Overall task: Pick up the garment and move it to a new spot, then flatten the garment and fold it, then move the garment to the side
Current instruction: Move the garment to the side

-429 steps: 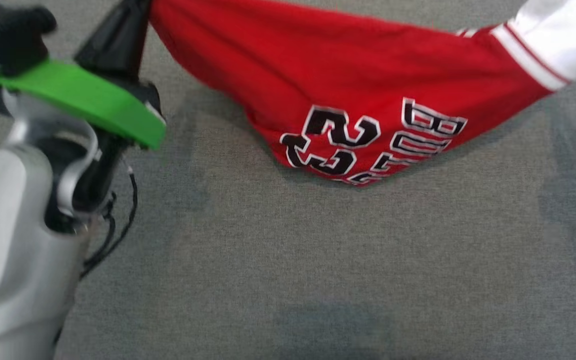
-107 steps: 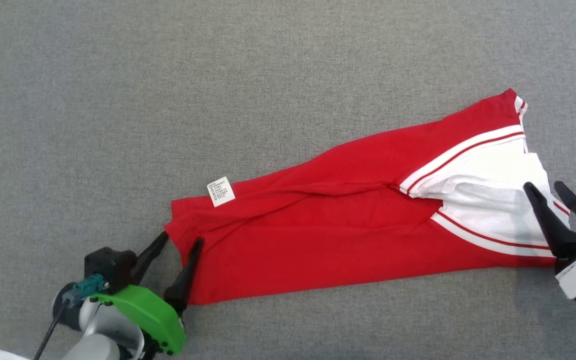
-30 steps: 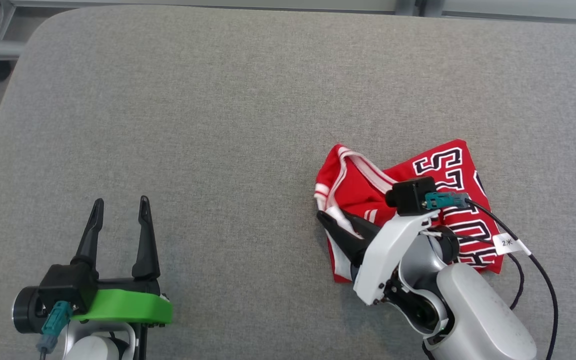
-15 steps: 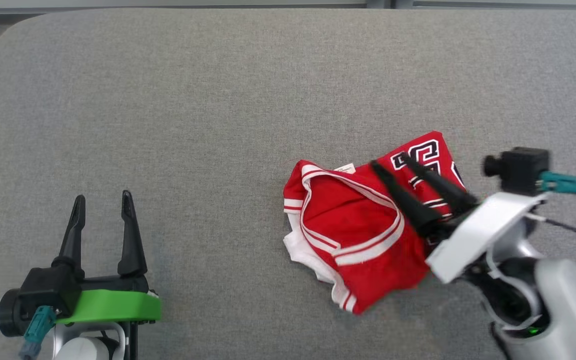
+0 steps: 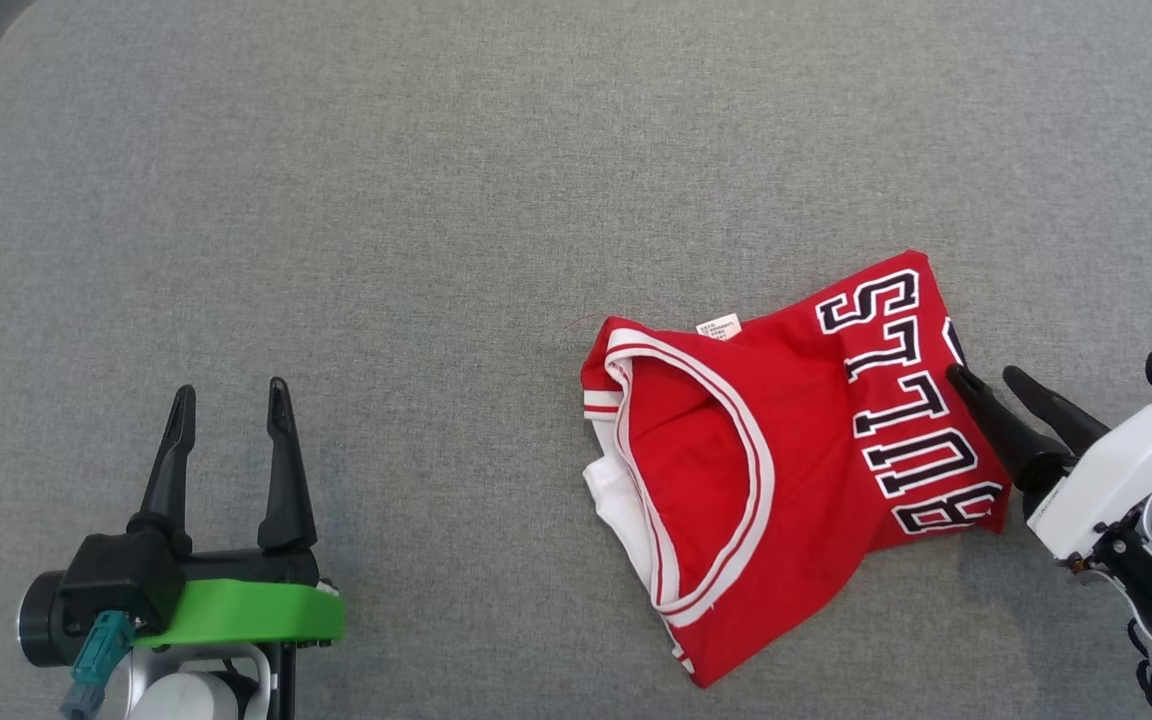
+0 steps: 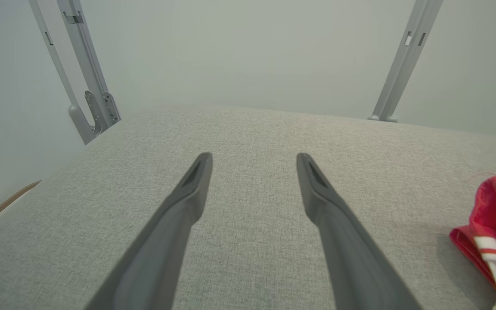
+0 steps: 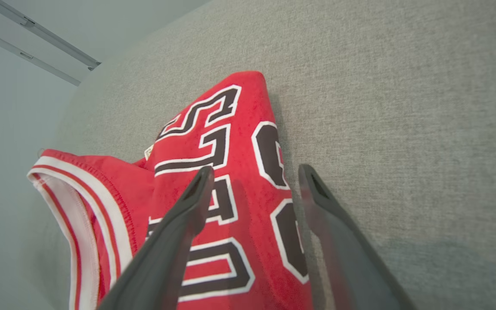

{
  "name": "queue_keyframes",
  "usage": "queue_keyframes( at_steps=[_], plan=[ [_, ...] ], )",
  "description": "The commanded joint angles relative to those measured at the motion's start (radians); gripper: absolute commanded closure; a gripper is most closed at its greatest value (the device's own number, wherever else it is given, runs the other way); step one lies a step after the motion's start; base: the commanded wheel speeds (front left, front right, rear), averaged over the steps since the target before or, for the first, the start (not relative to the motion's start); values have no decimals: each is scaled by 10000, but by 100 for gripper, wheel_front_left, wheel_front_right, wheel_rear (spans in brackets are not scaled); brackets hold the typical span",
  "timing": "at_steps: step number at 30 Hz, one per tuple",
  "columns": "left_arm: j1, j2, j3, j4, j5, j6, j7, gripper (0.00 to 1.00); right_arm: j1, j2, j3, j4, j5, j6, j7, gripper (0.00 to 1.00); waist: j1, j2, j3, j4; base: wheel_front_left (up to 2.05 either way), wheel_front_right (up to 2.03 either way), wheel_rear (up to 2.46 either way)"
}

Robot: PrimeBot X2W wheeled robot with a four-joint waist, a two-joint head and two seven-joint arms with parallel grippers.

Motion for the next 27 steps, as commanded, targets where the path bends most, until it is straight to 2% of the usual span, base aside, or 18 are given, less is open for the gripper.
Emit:
queue_keyframes(
  at_steps=[1,8,14,15,16,17,22,25,27],
  plan=[
    [-7,-48,42,37,86,-54,-26,0,171,-228,-89,189,158,7,-15,0,0,0,96,106,0,0,0],
    [-174,-180,17,141,162,-162,-26,0,28,-611,-62,986,561,6,344,0,0,0,124,327,0,0,0],
    [-297,-276,-56,350,230,-267,-28,0,-569,-635,358,1835,1819,6,984,0,0,0,10,588,0,0,0],
    [-315,-294,-86,404,241,-299,-28,0,-688,-718,462,1867,2036,6,1103,55,0,0,-47,642,0,0,0],
    [-334,-327,-124,438,257,-346,-28,0,-826,-882,601,1805,2215,6,1251,100,0,0,-102,709,0,0,0],
    [-411,-377,-128,475,253,-379,-28,0,-1109,-943,863,1354,2921,9,1598,100,0,0,-204,789,0,0,0],
    [-401,-483,68,497,293,-430,-28,0,-1792,-948,1094,-144,4608,7,2939,100,0,0,-394,716,0,0,0],
    [-361,-549,164,460,319,-461,-26,0,-2257,-1025,802,-480,5015,7,3786,100,0,0,-421,609,0,0,0],
    [-438,-603,169,442,350,-525,-26,0,-2613,-1201,429,-310,4764,7,4225,100,0,0,-334,562,0,0,0]
  ],
)
